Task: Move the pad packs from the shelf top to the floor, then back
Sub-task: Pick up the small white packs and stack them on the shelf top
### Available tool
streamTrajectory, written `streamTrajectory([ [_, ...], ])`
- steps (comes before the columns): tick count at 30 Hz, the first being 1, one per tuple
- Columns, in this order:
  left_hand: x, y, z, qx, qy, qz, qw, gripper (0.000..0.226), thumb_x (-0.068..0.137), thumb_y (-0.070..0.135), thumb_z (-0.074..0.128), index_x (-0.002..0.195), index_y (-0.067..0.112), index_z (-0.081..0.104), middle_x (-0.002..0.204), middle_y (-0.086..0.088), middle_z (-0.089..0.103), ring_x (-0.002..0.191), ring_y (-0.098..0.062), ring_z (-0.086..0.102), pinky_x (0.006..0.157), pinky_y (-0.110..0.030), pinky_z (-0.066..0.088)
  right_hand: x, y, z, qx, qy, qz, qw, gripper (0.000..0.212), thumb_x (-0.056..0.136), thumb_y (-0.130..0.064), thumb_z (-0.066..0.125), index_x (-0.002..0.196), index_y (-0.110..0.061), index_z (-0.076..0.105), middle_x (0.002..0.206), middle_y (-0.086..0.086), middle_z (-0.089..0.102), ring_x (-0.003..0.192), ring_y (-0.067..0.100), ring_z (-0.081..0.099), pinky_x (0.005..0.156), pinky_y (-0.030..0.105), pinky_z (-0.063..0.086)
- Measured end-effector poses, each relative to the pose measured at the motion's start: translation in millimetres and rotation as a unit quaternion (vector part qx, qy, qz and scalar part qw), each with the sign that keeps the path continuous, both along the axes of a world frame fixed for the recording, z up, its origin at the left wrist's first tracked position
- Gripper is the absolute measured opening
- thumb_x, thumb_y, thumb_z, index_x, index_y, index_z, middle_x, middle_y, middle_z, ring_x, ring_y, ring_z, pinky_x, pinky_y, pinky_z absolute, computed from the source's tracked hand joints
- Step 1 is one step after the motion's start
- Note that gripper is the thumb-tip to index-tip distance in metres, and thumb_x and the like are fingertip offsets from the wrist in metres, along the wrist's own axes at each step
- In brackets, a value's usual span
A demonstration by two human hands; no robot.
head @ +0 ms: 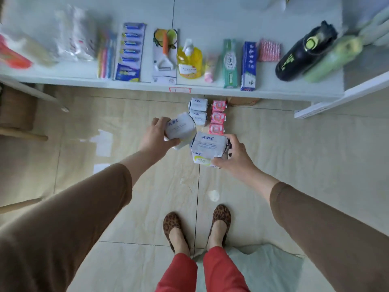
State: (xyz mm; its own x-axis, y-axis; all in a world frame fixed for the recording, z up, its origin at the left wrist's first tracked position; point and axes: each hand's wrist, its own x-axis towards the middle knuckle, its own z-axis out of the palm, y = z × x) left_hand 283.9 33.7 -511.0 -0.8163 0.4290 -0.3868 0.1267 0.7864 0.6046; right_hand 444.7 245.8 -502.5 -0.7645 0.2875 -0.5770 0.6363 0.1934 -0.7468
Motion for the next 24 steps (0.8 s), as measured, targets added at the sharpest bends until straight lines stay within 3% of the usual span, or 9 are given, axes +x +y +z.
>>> streamTrajectory([
  [2, -3.3, -7.8, 74.1, 0.019, 0.022, -0.003, 1.000, 0.062, 0.071, 0.022, 0.084, 0.124, 0.015, 0.054, 0.110, -0.002, 0.048, 0.098, -0.027, 0.054, 0.083, -0.037, 0.046, -10.0, -0.9, 81.9, -0.010, 0.028, 0.003, 1.000, 0.066, 0.072, -0.016, 0.081, 0.127, -0.031, 0.047, 0.120, 0.017, 0.052, 0.112, 0.027, 0.055, 0.069, 0.030, 0.059],
  [4, -9.7, -14.2, 148.5, 0.025, 0.064, -0.018, 0.997, 0.062, 0.072, 0.030, 0.083, 0.125, 0.018, 0.054, 0.111, -0.001, 0.054, 0.102, -0.026, 0.051, 0.087, -0.038, 0.044, -18.9, -1.7, 163.8, -0.030, 0.063, 0.003, 0.998, 0.066, 0.069, -0.013, 0.080, 0.127, -0.025, 0.050, 0.113, 0.023, 0.056, 0.093, 0.024, 0.059, 0.071, 0.049, 0.060],
  [6, -17.5, -18.1, 219.2, 0.031, 0.108, -0.032, 0.993, 0.063, 0.073, 0.035, 0.082, 0.127, 0.018, 0.054, 0.112, 0.000, 0.057, 0.104, -0.025, 0.049, 0.088, -0.036, 0.042, -24.7, -2.6, 238.3, -0.046, 0.092, 0.006, 0.995, 0.066, 0.069, -0.010, 0.081, 0.127, -0.024, 0.051, 0.113, 0.015, 0.061, 0.087, 0.017, 0.059, 0.071, 0.044, 0.061],
  [8, -26.5, -18.9, 284.8, 0.061, 0.122, -0.035, 0.990, 0.063, 0.074, 0.034, 0.082, 0.128, 0.017, 0.054, 0.111, 0.001, 0.055, 0.103, -0.023, 0.050, 0.088, -0.035, 0.043, -29.5, -1.8, 301.6, -0.028, 0.119, 0.025, 0.992, 0.067, 0.073, -0.009, 0.084, 0.129, -0.023, 0.050, 0.118, 0.005, 0.062, 0.094, 0.012, 0.061, 0.074, 0.024, 0.057],
  [12, -50.1, -10.0, 390.9, 0.111, 0.190, -0.055, 0.974, 0.055, 0.073, 0.038, 0.082, 0.121, 0.029, 0.054, 0.103, 0.017, 0.051, 0.093, -0.006, 0.054, 0.079, -0.024, 0.042, -41.8, 12.8, 398.4, -0.001, 0.184, 0.036, 0.982, 0.071, 0.074, -0.019, 0.085, 0.133, -0.027, 0.047, 0.129, -0.001, 0.058, 0.113, 0.012, 0.059, 0.095, 0.033, 0.054],
  [14, -67.7, 2.0, 430.7, 0.139, 0.216, -0.066, 0.964, 0.055, 0.071, 0.040, 0.082, 0.118, 0.033, 0.055, 0.098, 0.022, 0.048, 0.087, 0.010, 0.052, 0.074, -0.006, 0.037, -54.1, 24.8, 434.7, -0.005, 0.218, 0.037, 0.975, 0.072, 0.070, -0.028, 0.084, 0.131, -0.032, 0.048, 0.124, -0.012, 0.061, 0.111, 0.002, 0.060, 0.090, 0.023, 0.054],
  [16, -90.4, 20.0, 461.6, 0.145, 0.242, -0.079, 0.956, 0.057, 0.070, 0.039, 0.084, 0.118, 0.028, 0.057, 0.099, 0.018, 0.050, 0.084, 0.012, 0.051, 0.072, 0.000, 0.034, -72.0, 41.3, 460.1, -0.015, 0.251, 0.030, 0.967, 0.066, 0.074, -0.019, 0.085, 0.129, -0.031, 0.050, 0.117, -0.017, 0.064, 0.106, -0.002, 0.063, 0.083, 0.016, 0.054],
  [20, -139.5, 65.3, 502.1, 0.110, 0.285, -0.099, 0.947, 0.058, 0.073, 0.044, 0.081, 0.121, 0.025, 0.055, 0.104, 0.011, 0.052, 0.080, -0.004, 0.052, 0.069, -0.018, 0.039, -116.2, 81.4, 484.5, -0.011, 0.284, 0.022, 0.959, 0.061, 0.078, -0.011, 0.083, 0.127, -0.025, 0.052, 0.120, -0.003, 0.065, 0.104, 0.008, 0.066, 0.075, 0.015, 0.052],
  [24, -185.7, 105.0, 517.3, 0.084, 0.293, -0.097, 0.947, 0.058, 0.074, 0.040, 0.082, 0.122, 0.023, 0.055, 0.105, 0.007, 0.052, 0.078, -0.002, 0.049, 0.066, -0.018, 0.039, -163.2, 118.0, 492.0, -0.012, 0.297, 0.041, 0.954, 0.061, 0.077, -0.014, 0.085, 0.128, -0.022, 0.052, 0.120, -0.002, 0.065, 0.104, 0.002, 0.065, 0.078, 0.009, 0.049],
])
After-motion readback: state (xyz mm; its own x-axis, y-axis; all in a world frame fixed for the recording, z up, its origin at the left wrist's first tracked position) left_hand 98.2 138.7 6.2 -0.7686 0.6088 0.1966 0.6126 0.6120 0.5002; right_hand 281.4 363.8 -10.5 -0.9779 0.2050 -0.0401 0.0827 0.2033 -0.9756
